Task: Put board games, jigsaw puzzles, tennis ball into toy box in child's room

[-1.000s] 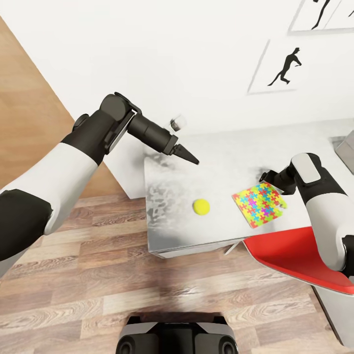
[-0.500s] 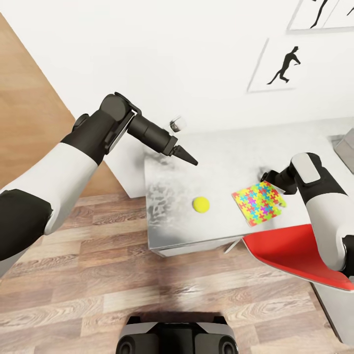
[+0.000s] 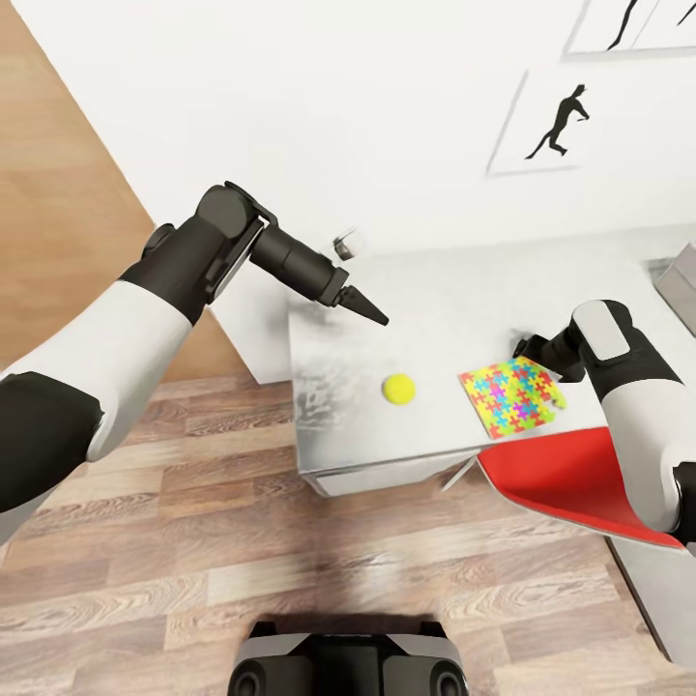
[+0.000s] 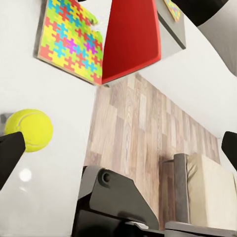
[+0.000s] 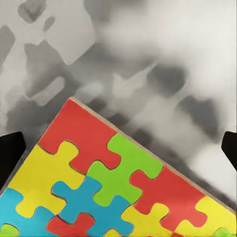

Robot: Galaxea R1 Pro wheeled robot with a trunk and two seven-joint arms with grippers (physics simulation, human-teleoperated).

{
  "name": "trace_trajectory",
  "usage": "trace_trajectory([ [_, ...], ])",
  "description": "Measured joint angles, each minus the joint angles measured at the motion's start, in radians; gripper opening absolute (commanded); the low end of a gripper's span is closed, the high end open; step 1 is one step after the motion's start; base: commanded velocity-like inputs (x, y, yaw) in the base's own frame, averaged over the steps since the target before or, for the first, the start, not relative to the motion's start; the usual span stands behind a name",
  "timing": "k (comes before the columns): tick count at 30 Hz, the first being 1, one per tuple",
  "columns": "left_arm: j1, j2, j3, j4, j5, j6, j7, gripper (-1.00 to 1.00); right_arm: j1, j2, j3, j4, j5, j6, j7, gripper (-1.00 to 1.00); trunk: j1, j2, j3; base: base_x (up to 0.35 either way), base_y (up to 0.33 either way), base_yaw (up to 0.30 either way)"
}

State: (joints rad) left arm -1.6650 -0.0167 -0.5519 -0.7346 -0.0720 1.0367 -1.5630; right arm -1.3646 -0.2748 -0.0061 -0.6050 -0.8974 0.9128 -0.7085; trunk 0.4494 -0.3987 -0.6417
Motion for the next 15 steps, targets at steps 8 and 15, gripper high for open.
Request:
trace_trajectory([
  [8,0.000,0.000,0.000,0.002,0.000,0.000,0.000,1.00,0.000,0.000,0.000,-0.001,0.004,0.002,0.000,1.00,0.000,0.000,0.000,-0.025,0.032,0.000],
  [15,0.000,0.000,0.000,0.003,0.000,0.000,0.000,1.00,0.000,0.000,0.001,-0.002,0.022,0.009,-0.002,1.00,0.000,0.000,0.000,-0.002,0.082,0.000],
])
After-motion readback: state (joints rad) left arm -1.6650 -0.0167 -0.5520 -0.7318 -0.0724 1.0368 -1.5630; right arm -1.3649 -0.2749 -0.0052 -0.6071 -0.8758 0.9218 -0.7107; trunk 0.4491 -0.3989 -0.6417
